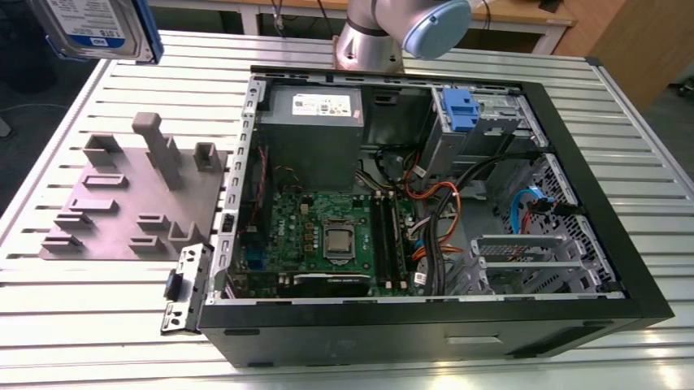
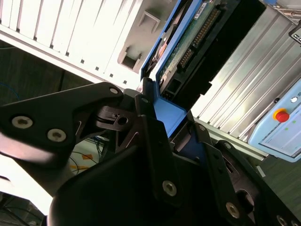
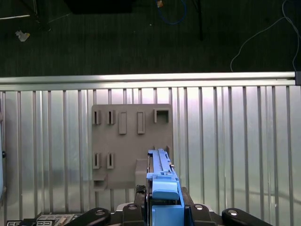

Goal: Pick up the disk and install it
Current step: 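Pick up the disk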

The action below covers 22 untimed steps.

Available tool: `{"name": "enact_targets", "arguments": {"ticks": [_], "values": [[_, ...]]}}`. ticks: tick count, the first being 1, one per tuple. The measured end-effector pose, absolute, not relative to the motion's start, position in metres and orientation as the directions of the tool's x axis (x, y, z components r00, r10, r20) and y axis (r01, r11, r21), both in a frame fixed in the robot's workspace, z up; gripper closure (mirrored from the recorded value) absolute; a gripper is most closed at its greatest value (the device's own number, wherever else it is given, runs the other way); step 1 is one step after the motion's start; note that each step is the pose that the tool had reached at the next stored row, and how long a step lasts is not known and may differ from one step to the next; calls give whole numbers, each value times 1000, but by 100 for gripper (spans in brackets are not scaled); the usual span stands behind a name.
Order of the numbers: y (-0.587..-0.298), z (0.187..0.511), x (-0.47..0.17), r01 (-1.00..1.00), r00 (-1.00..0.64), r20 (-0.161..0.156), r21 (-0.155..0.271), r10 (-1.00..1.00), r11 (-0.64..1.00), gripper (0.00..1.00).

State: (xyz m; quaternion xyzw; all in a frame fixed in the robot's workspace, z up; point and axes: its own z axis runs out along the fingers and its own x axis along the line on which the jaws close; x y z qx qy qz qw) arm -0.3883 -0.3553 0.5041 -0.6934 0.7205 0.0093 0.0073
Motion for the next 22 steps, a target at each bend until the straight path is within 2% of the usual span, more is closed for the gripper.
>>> {"name": "enact_targets", "arguments": {"ticks": [22], "values": [[-356, 504, -384, -999, -38, -24, 3, -999, 38, 63]]}}
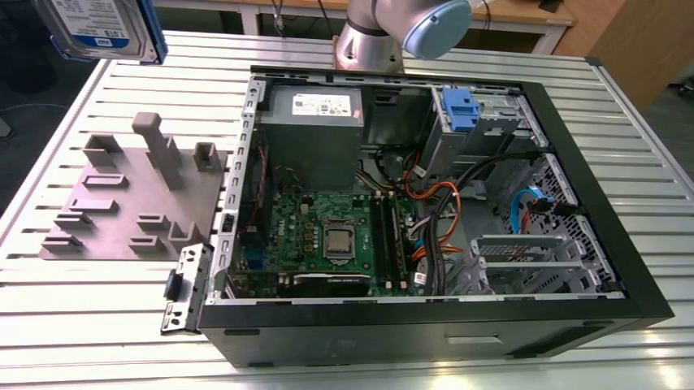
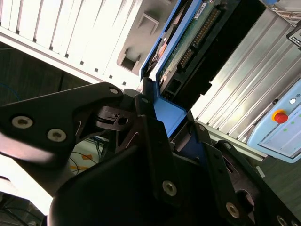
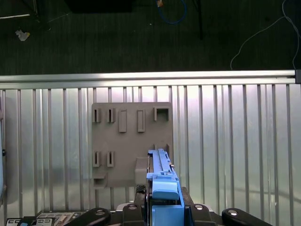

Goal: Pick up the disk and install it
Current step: 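Pick up the disk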

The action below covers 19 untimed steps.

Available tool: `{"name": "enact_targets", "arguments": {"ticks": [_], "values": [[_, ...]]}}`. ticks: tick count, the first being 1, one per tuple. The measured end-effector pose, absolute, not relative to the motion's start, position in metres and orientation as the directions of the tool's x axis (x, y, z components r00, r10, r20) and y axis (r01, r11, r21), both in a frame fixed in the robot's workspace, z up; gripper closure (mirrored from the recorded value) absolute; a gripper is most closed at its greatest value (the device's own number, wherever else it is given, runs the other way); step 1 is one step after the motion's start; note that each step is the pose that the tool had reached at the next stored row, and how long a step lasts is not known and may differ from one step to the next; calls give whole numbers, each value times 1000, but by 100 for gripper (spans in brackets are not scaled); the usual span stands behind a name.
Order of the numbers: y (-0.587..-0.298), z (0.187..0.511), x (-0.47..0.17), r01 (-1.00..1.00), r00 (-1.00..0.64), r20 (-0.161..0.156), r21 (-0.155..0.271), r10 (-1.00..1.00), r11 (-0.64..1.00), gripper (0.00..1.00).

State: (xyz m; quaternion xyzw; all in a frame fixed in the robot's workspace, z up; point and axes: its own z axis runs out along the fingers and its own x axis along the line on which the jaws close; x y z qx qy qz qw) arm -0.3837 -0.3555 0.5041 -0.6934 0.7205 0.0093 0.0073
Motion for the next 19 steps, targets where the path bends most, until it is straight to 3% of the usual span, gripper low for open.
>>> {"name": "enact_targets", "arguments": {"ticks": [19], "values": [[-356, 504, -378, -999, -38, -24, 3, -999, 38, 63]]}}
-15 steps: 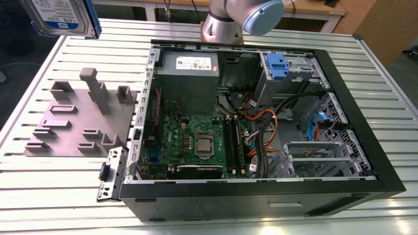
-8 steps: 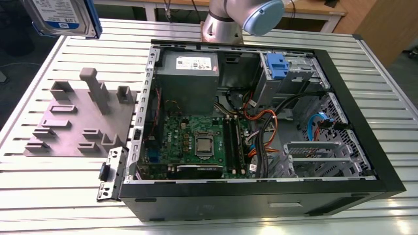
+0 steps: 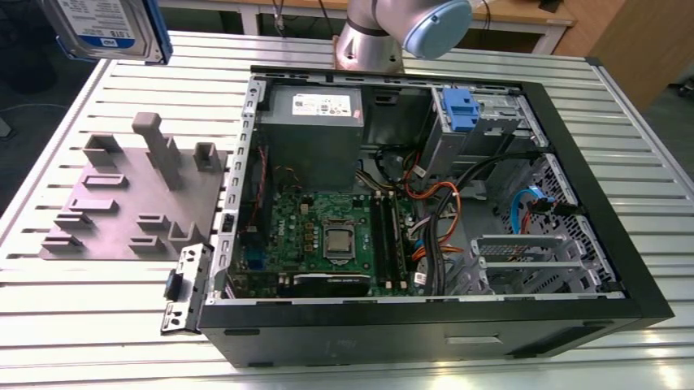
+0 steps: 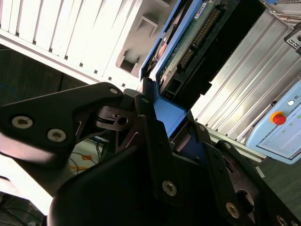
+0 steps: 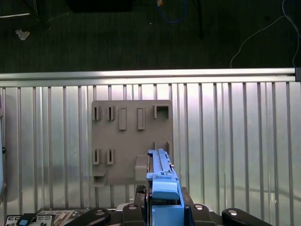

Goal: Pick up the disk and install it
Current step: 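Pick up the disk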

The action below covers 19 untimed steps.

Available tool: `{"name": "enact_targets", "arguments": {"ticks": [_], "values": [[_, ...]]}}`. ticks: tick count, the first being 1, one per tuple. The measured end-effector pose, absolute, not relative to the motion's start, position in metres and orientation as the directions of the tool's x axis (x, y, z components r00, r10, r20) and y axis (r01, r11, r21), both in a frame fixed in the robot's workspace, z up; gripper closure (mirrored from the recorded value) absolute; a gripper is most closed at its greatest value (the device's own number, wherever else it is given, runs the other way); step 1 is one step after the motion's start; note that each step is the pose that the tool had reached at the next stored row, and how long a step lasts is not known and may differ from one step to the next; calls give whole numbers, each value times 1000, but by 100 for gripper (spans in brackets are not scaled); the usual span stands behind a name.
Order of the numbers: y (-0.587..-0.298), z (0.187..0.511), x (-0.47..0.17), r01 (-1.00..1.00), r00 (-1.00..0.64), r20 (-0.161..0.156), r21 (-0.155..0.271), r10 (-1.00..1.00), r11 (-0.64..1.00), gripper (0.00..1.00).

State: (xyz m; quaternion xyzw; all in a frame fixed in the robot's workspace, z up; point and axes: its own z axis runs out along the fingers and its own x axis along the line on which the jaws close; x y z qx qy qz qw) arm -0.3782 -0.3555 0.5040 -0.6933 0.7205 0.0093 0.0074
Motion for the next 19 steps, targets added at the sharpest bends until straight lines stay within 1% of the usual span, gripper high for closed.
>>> {"name": "enact_targets", "arguments": {"ticks": [19], "values": [[-356, 504, -369, -999, -38, -24, 3, -999, 38, 63]]}}
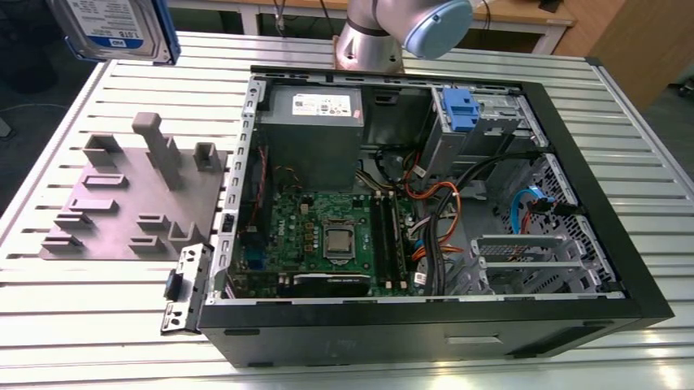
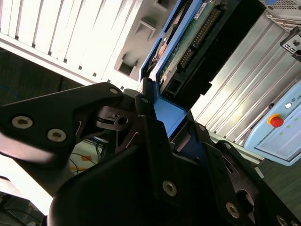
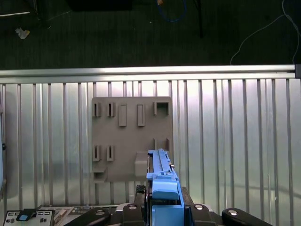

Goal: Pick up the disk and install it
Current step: 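Pick up the disk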

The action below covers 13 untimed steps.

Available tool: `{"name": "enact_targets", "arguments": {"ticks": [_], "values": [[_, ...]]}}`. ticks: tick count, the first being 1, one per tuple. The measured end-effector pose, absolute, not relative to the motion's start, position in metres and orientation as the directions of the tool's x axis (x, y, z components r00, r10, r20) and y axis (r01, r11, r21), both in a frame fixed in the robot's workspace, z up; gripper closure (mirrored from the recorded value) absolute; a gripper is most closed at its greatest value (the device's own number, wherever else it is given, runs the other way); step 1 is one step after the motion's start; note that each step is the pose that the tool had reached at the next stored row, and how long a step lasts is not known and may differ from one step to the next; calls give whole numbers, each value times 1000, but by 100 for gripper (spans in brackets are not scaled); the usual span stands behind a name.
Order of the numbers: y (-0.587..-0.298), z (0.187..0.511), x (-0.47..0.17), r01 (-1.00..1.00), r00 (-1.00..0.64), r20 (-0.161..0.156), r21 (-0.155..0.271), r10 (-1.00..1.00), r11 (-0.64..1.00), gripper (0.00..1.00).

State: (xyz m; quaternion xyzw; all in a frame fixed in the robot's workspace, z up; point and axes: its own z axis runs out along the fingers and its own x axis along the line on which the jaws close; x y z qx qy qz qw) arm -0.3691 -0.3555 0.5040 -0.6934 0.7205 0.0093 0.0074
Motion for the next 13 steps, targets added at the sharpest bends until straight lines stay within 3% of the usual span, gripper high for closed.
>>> {"name": "enact_targets", "arguments": {"ticks": [13], "values": [[-356, 504, -366, -999, -38, -24, 3, -999, 38, 63]]}}
